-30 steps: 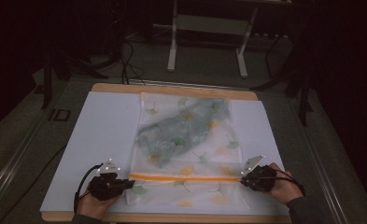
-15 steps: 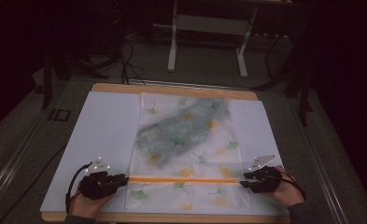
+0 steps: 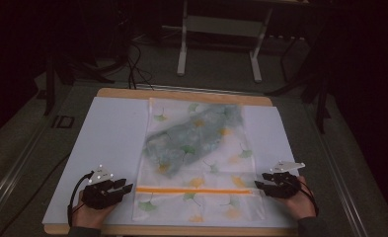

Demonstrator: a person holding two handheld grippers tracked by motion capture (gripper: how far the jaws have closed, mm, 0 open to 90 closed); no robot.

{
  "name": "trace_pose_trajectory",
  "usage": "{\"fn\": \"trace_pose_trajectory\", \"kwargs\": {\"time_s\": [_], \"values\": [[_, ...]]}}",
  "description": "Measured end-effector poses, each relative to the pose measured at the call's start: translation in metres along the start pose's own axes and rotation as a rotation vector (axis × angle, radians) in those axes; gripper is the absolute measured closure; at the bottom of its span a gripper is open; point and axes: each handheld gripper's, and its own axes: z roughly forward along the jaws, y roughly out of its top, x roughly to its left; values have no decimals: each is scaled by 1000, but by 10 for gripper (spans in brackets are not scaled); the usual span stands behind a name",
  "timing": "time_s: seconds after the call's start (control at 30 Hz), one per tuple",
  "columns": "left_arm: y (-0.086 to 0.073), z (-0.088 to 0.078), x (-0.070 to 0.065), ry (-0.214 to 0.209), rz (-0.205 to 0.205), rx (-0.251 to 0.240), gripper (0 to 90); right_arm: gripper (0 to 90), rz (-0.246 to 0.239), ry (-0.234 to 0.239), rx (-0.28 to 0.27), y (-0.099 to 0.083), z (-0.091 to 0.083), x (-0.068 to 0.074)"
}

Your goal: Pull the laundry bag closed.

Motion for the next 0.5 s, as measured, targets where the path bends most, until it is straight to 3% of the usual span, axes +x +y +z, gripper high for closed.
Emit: {"fn": "trace_pose_trajectory", "kwargs": {"time_s": [0.03,0.07,0.17,0.2,0.23,0.33,0.4,0.43,0.5], "values": [[-1,2,1,74,4,5,602,514,0,0,0,0,0,0],[-2,3,2,96,1,4,568,505,71,-27,-40,-7,5,-2],[-4,5,8,155,-32,-14,557,499,88,-44,-65,-11,8,-1],[-4,5,8,155,-32,-14,547,499,88,-44,-65,-11,8,-1],[-5,6,14,221,-59,-25,540,486,100,-62,-82,-13,9,1],[-6,8,23,271,-77,-35,530,471,101,-69,-99,-14,10,4],[-6,8,23,271,-77,-35,528,471,94,-75,-95,-14,12,5],[-10,12,33,317,-120,-15,504,459,96,-79,-100,-14,13,7],[-10,12,36,358,-136,-26,459,450,103,-87,-99,-13,14,7]]}}
